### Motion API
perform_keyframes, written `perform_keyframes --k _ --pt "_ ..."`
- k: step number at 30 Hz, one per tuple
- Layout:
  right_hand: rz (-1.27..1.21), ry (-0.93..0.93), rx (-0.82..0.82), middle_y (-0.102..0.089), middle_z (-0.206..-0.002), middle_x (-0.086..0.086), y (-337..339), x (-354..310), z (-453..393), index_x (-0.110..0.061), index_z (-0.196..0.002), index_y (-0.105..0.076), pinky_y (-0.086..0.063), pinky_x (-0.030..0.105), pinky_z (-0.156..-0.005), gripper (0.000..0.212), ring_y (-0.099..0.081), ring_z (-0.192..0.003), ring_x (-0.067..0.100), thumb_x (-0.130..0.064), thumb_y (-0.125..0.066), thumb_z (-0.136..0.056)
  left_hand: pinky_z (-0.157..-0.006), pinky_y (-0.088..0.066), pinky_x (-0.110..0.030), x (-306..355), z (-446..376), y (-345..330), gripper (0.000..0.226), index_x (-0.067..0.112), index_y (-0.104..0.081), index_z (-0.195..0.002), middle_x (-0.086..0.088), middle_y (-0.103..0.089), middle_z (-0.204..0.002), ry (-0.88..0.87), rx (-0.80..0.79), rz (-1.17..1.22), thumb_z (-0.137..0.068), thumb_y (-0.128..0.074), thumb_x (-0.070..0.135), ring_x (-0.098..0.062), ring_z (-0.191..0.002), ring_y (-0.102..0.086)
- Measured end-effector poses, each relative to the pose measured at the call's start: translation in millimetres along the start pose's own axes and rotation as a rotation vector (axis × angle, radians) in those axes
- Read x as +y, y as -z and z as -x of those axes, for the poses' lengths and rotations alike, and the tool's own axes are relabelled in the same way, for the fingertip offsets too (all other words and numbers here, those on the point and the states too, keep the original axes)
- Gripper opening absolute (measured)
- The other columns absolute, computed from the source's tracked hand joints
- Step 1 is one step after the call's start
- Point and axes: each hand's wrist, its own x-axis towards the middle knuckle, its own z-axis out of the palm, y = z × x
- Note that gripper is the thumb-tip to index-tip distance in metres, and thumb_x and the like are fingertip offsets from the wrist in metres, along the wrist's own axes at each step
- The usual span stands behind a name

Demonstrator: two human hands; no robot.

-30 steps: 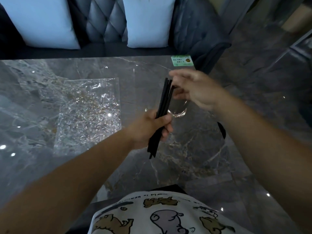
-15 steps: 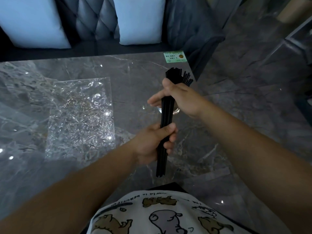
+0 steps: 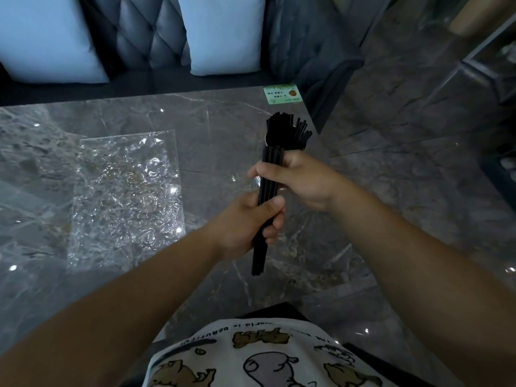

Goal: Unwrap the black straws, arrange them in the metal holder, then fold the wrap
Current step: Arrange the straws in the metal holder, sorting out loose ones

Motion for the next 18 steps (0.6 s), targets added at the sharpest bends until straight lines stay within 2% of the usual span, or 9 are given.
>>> perform_keyframes --k 2,4,6,9,11,15,18 --pt "0.086 0.013 0.046 -0.069 -0.075 -0.008 3.7 -2.3 0.2 -0.011 -0.092 -0.070 -0.045 0.017 -0.066 0.027 -0.063 -0.073 0.006 -0.036 -0.063 -0.089 -0.057 -0.045 -0.027 -0.7 -2.8 0.9 0.016 0.016 -0.055 -0.083 -0.002 -0.057 -0.068 0.005 0.010 -0.057 -0.096 -0.051 0.026 -0.012 -0.054 -0.046" --pt "0.116 0.018 0.032 -0.056 -0.069 0.006 8.5 -1.2 2.9 0.004 -0.094 -0.063 -0.039 0.024 -0.058 0.047 -0.050 -0.060 0.015 -0.042 -0.064 -0.085 -0.062 -0.048 -0.028 0.8 -6.4 3.5 0.016 0.015 -0.057 -0.088 -0.003 -0.063 -0.072 0.026 0.011 -0.138 -0.093 -0.052 0.030 -0.013 -0.058 -0.052" --pt "0.091 0.028 0.039 -0.045 -0.056 0.005 15.2 2.0 5.2 0.011 -0.094 -0.056 -0.035 0.022 -0.049 0.056 -0.039 -0.049 0.013 -0.044 -0.063 -0.083 -0.063 -0.050 -0.027 1.1 -11.6 5.5 0.018 0.014 -0.057 -0.092 -0.003 -0.066 -0.076 0.059 0.004 -0.164 -0.093 -0.053 0.031 -0.013 -0.063 -0.057" --pt "-0.036 0.053 0.107 -0.051 -0.045 -0.009 31.0 2.3 4.6 -0.001 -0.085 -0.061 -0.037 0.014 -0.044 0.033 -0.041 -0.041 0.004 -0.033 -0.059 -0.089 -0.064 -0.052 -0.025 -4.1 -17.6 6.7 0.023 0.007 -0.055 -0.097 -0.005 -0.069 -0.082 0.094 -0.006 -0.194 -0.093 -0.052 0.029 -0.014 -0.067 -0.062" --pt "-0.083 0.051 0.146 -0.055 -0.046 -0.009 42.8 1.8 3.6 -0.010 -0.084 -0.062 -0.038 0.014 -0.043 0.020 -0.044 -0.041 0.002 -0.029 -0.059 -0.090 -0.065 -0.052 -0.025 -9.1 -20.2 7.8 0.025 0.003 -0.055 -0.102 -0.008 -0.069 -0.086 0.097 -0.007 -0.227 -0.094 -0.049 0.026 -0.015 -0.069 -0.064" --pt "-0.106 0.014 0.186 -0.052 -0.055 -0.001 56.7 8.6 1.8 -0.010 -0.083 -0.062 -0.039 0.018 -0.043 0.018 -0.045 -0.044 0.005 -0.027 -0.064 -0.088 -0.069 -0.054 -0.027 -11.4 -29.5 8.6 0.028 0.000 -0.055 -0.108 -0.004 -0.071 -0.086 0.111 0.014 -0.272 -0.096 -0.049 0.025 -0.015 -0.074 -0.067" --pt "-0.138 0.032 0.263 -0.052 -0.047 -0.007 72.6 3.9 -4.4 -0.011 -0.081 -0.062 -0.038 0.018 -0.042 0.016 -0.043 -0.041 0.005 -0.019 -0.058 -0.094 -0.080 -0.056 -0.035 -8.7 -44.8 7.8 0.016 0.010 -0.059 -0.101 0.002 -0.073 -0.086 0.092 0.079 -0.386 -0.100 -0.048 0.021 -0.012 -0.082 -0.068"
